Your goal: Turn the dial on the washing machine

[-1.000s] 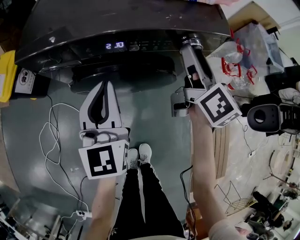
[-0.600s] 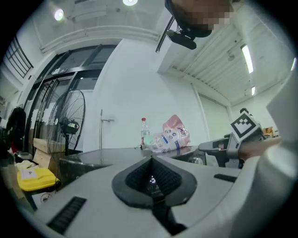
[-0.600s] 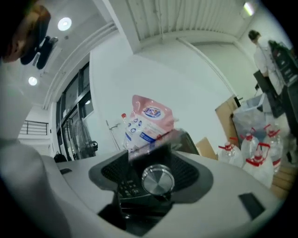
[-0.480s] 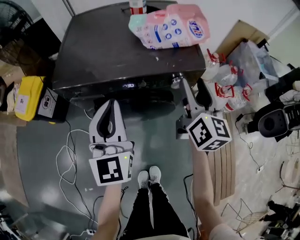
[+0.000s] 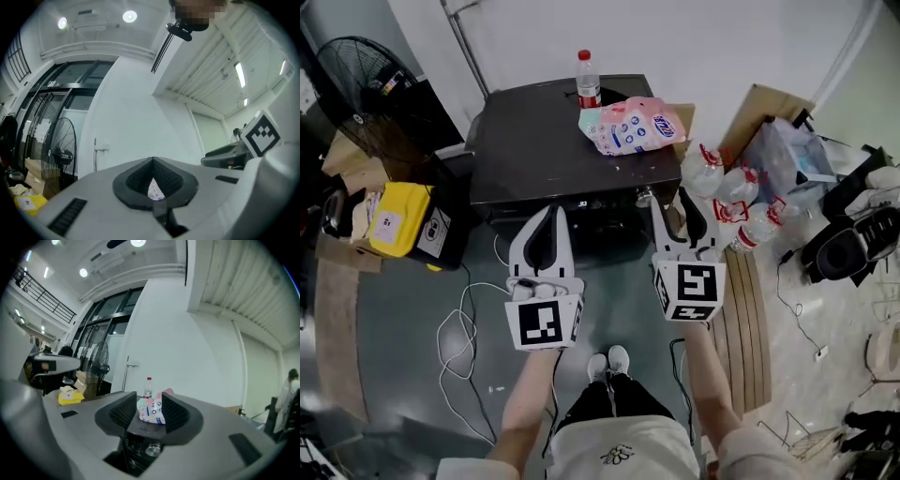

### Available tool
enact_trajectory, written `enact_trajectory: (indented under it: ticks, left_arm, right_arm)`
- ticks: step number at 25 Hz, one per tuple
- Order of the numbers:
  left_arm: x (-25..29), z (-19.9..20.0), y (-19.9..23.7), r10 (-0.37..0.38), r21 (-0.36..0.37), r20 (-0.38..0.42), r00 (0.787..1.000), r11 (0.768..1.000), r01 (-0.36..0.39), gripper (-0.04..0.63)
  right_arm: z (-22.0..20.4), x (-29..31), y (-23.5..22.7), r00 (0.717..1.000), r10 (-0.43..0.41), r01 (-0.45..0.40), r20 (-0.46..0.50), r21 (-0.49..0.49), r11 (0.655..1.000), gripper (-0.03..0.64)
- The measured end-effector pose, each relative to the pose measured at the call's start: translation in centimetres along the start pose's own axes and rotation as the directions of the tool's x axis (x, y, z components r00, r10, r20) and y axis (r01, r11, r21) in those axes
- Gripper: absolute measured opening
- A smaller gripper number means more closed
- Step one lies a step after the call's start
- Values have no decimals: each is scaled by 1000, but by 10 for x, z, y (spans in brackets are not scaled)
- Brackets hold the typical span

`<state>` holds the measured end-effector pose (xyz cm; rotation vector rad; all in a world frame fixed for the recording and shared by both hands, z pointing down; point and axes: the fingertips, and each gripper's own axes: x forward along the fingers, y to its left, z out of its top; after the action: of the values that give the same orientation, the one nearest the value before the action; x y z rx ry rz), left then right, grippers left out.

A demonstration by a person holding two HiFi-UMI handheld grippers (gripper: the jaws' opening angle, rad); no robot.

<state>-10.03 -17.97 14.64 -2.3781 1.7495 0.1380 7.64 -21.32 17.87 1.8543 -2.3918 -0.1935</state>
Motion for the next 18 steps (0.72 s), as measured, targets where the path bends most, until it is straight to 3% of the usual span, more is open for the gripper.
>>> enact_trajectory:
  ticks: [2, 5, 12, 18]
  left_arm:
    - [-6, 26, -2, -5, 13, 32, 999, 1000, 5, 0]
    - [-20, 52, -3, 0, 28, 55, 999, 1000, -2, 0]
    - [-53, 66, -14, 5, 31, 37, 999, 1000, -6, 0]
    - [-81, 46, -17, 58, 9, -13, 998, 998, -58, 0]
  right_arm:
    - [18, -13, 1, 1000, -5, 5, 1, -11, 1000, 140]
    - [35, -35, 9, 1000, -16, 16, 12, -9, 1000, 17]
    - [44, -83, 26, 999, -12, 13, 39, -23, 1000, 5]
    - [29, -114, 49, 998, 34, -31, 49, -79, 996, 5]
